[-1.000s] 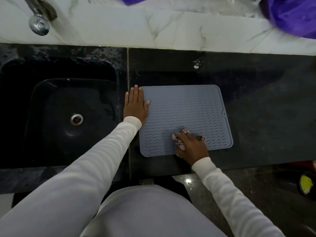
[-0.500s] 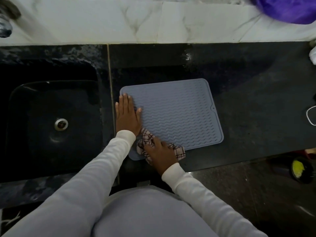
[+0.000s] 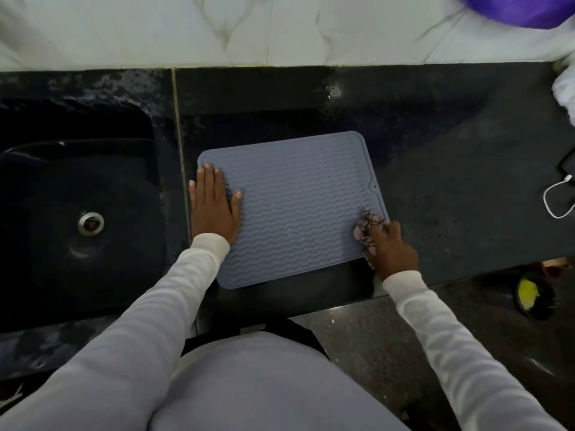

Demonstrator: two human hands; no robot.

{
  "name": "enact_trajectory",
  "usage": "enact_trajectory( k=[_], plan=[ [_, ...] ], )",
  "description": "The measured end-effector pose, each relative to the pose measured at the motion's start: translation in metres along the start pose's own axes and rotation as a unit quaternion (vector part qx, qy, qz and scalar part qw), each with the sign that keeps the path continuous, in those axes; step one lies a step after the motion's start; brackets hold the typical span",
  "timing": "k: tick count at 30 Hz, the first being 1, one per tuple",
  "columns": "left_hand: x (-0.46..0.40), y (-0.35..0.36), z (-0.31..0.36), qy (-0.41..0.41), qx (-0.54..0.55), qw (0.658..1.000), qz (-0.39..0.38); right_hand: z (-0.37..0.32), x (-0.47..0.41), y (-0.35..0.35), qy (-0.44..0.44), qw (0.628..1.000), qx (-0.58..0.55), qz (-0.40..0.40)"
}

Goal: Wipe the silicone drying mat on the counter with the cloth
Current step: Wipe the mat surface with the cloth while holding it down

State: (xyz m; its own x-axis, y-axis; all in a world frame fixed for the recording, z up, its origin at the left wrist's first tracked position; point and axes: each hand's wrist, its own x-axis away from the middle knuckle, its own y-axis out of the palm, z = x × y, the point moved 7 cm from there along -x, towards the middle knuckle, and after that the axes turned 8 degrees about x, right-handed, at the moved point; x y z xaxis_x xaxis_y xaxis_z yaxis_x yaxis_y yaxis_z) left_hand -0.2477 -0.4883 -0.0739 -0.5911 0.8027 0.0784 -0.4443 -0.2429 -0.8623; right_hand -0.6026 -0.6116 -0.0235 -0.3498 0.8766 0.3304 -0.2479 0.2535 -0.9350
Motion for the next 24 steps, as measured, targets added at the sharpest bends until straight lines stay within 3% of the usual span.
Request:
enact_trajectory(
  k=[9,13,19,21,24],
  plan=[
    [0.001,-0.004,0.0,-0.008,0.0,1.0,-0.002,0.017,-0.004,-0.013,0.044,0.999,-0.002,0.014],
    [-0.002,-0.007,0.001,-0.015,-0.01,1.0,0.006,-0.001,-0.006,-0.038,0.052,0.994,-0.073,0.056],
    [-0.012,-0.024,-0.005,0.019,-0.011,0.999,0.042,-0.16,-0.009,-0.064,-0.111,0.964,-0.199,0.135],
    [-0.015,-0.026,-0.007,0.027,-0.016,0.999,0.043,-0.222,-0.001,-0.056,-0.161,0.954,-0.159,0.197],
    [-0.012,-0.014,-0.01,0.028,-0.048,0.998,0.025,-0.272,0.001,-0.023,-0.16,0.968,-0.067,0.18]
  ],
)
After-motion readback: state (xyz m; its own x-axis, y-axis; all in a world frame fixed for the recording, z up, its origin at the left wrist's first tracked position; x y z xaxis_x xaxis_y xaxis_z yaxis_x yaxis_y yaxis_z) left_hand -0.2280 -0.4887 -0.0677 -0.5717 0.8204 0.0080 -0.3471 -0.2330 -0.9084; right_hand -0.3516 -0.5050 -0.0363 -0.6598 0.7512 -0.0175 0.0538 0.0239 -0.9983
